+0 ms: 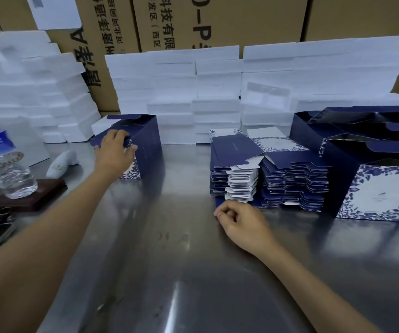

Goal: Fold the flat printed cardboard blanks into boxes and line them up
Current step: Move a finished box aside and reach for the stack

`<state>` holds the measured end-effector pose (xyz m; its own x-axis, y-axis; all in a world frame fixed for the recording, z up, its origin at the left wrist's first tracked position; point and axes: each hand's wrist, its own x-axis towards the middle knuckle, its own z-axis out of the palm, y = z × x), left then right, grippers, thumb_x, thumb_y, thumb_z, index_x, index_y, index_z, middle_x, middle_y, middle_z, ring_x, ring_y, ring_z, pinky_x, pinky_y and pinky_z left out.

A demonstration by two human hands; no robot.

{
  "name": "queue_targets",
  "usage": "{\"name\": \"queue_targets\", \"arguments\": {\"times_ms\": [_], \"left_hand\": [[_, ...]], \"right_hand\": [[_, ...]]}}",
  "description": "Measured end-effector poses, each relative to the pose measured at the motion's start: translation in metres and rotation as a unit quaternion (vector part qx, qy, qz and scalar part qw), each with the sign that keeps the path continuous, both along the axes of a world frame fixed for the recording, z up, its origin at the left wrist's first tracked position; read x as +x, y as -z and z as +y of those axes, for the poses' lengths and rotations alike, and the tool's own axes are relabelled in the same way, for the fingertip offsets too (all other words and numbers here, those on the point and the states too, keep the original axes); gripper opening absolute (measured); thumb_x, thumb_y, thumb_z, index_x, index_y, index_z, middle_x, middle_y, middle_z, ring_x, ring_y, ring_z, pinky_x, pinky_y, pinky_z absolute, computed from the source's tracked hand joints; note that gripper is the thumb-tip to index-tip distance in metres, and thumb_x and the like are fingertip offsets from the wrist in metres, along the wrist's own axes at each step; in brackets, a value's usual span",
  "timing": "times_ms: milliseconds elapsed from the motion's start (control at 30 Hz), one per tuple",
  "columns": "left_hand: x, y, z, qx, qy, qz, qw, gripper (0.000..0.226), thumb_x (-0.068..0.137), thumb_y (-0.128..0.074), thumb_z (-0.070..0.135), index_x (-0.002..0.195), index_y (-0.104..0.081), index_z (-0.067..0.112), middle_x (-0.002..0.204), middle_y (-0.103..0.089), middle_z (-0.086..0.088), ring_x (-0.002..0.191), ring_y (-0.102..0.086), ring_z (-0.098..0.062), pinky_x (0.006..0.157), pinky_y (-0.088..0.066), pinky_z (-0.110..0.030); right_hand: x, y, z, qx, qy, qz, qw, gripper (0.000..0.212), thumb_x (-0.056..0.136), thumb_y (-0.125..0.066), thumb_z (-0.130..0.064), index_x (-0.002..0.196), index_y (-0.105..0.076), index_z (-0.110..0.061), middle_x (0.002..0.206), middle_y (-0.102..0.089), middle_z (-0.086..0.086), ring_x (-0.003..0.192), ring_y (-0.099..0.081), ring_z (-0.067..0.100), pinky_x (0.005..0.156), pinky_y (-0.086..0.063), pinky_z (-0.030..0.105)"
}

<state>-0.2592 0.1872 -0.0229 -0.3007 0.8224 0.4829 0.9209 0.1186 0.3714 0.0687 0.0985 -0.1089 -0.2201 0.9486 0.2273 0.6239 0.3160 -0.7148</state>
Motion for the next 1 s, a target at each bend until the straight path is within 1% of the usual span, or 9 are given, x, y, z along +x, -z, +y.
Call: {"name": "queue_targets", "arguments": {"times_ms": [200,267,367,467,600,700,800,900,1000], "left_hand": [[-0.009,0.000,0.024,0.009,0.034,-0.005,0.999,0.041,0.099,-0.060,0.026,0.134,-0.051,0.006,0.141,-0.044,-0.015,0.128,-0.046,-0.038,0.104,-0.038,-0.053],[-0.010,-0.002,0.027,0.000,0.033,-0.020,0.999,0.041,0.099,-0.061,0.027,0.133,-0.051,0.008,0.142,-0.043,-0.013,0.127,-0.047,-0.038,0.108,-0.036,-0.056],[-0.007,-0.004,0.023,-0.018,-0.003,-0.041,0.999,0.040,0.097,-0.063,0.029,0.131,-0.052,0.012,0.142,-0.043,-0.011,0.131,-0.045,-0.035,0.114,-0.022,-0.066],[0.011,-0.002,0.011,0.017,-0.062,0.032,0.997,0.043,0.097,-0.061,0.030,0.134,-0.051,0.011,0.146,-0.041,-0.012,0.149,-0.021,-0.032,0.113,-0.003,-0.071],[0.077,-0.001,-0.012,0.089,0.013,0.056,0.994,0.049,0.096,-0.059,0.031,0.138,-0.049,0.010,0.146,-0.041,-0.014,0.145,-0.024,-0.033,0.116,-0.017,-0.060],[0.143,-0.005,-0.020,-0.001,0.100,-0.061,0.993,0.063,0.093,-0.060,0.051,0.143,-0.043,0.017,0.149,-0.040,-0.010,0.143,-0.029,-0.030,0.114,-0.028,-0.051],[0.196,-0.018,-0.015,-0.155,0.176,-0.175,0.956,0.083,0.084,-0.060,0.070,0.147,-0.035,0.022,0.152,-0.041,-0.006,0.141,-0.037,-0.029,0.114,-0.033,-0.048],[0.232,-0.026,-0.004,-0.260,0.194,-0.179,0.929,0.114,0.073,-0.070,0.072,0.157,-0.018,0.014,0.161,-0.029,-0.009,0.145,-0.032,-0.032,0.116,-0.033,-0.046],[0.247,-0.019,0.008,-0.258,0.148,-0.173,0.939,0.110,0.081,-0.069,0.062,0.158,-0.010,0.009,0.163,-0.023,-0.015,0.148,-0.027,-0.033,0.116,-0.033,-0.044]], "right_hand": [[0.002,-0.002,0.012,-0.011,0.010,0.048,0.999,0.015,0.089,-0.062,-0.019,0.080,-0.073,-0.023,0.052,-0.052,-0.013,0.053,-0.047,0.005,0.061,-0.043,0.031],[0.003,-0.002,0.013,-0.013,0.010,0.064,0.998,0.015,0.090,-0.062,-0.018,0.080,-0.073,-0.023,0.051,-0.051,-0.013,0.053,-0.047,0.005,0.062,-0.042,0.030],[0.003,-0.002,0.011,-0.022,0.006,0.083,0.996,0.017,0.090,-0.062,-0.016,0.080,-0.074,-0.022,0.051,-0.051,-0.013,0.053,-0.047,0.006,0.062,-0.041,0.029],[0.003,-0.005,0.008,-0.035,0.006,0.108,0.994,0.019,0.090,-0.061,-0.013,0.079,-0.074,-0.021,0.051,-0.053,-0.008,0.055,-0.050,0.010,0.062,-0.042,0.030],[0.003,-0.009,0.006,-0.044,0.021,0.148,0.988,0.021,0.091,-0.059,-0.012,0.078,-0.074,-0.019,0.061,-0.064,0.012,0.057,-0.055,0.015,0.062,-0.046,0.029],[0.003,-0.012,0.004,-0.054,0.036,0.174,0.983,0.021,0.092,-0.059,-0.012,0.080,-0.074,-0.019,0.062,-0.066,0.012,0.055,-0.057,0.010,0.060,-0.047,0.024],[0.005,-0.014,0.003,-0.070,0.038,0.211,0.974,0.019,0.094,-0.058,-0.012,0.083,-0.074,-0.017,0.055,-0.064,0.005,0.053,-0.060,0.007,0.059,-0.048,0.018],[0.007,-0.016,0.002,-0.076,0.040,0.233,0.969,0.016,0.095,-0.061,-0.015,0.084,-0.074,-0.014,0.051,-0.063,0.000,0.053,-0.059,0.008,0.064,-0.051,0.025],[0.011,-0.019,-0.001,-0.076,0.041,0.256,0.963,0.017,0.093,-0.063,-0.014,0.081,-0.073,-0.009,0.047,-0.060,0.000,0.049,-0.054,0.011,0.061,-0.047,0.030]]}}
